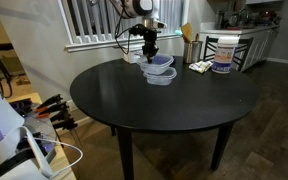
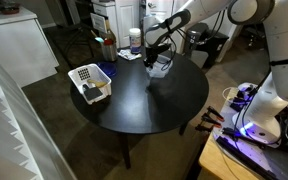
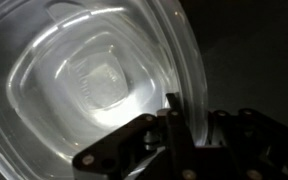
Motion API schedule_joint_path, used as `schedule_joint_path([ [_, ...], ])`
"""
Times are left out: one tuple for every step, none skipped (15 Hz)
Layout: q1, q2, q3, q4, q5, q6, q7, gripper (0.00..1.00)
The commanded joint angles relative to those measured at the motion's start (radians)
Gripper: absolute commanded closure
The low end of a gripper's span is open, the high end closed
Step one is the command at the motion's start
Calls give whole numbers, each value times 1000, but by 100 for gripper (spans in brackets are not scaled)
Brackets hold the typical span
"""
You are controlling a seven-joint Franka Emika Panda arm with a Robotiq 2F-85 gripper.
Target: Pile up the boxes
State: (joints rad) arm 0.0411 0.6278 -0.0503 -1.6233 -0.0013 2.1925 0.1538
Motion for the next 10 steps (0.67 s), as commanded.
schedule_joint_path([
  [21, -27, 17, -39, -58, -42, -59, 99],
  [27, -28, 21, -43, -71, -51, -68, 99],
  [33, -27, 24, -46, -83, -58, -78, 99],
  [39, -28, 25, -49, -96, -66, -86, 99],
  [44, -27, 25, -49, -109, -73, -92, 99],
  [49, -26, 24, -48, -122, -81, -97, 99],
  [53, -27, 23, -46, -141, -94, -104, 99],
  [60, -28, 19, -44, -163, -106, -109, 99],
  [63, -31, 17, -40, -184, -120, -116, 99],
  [64, -35, 16, -38, -203, -131, -122, 99],
])
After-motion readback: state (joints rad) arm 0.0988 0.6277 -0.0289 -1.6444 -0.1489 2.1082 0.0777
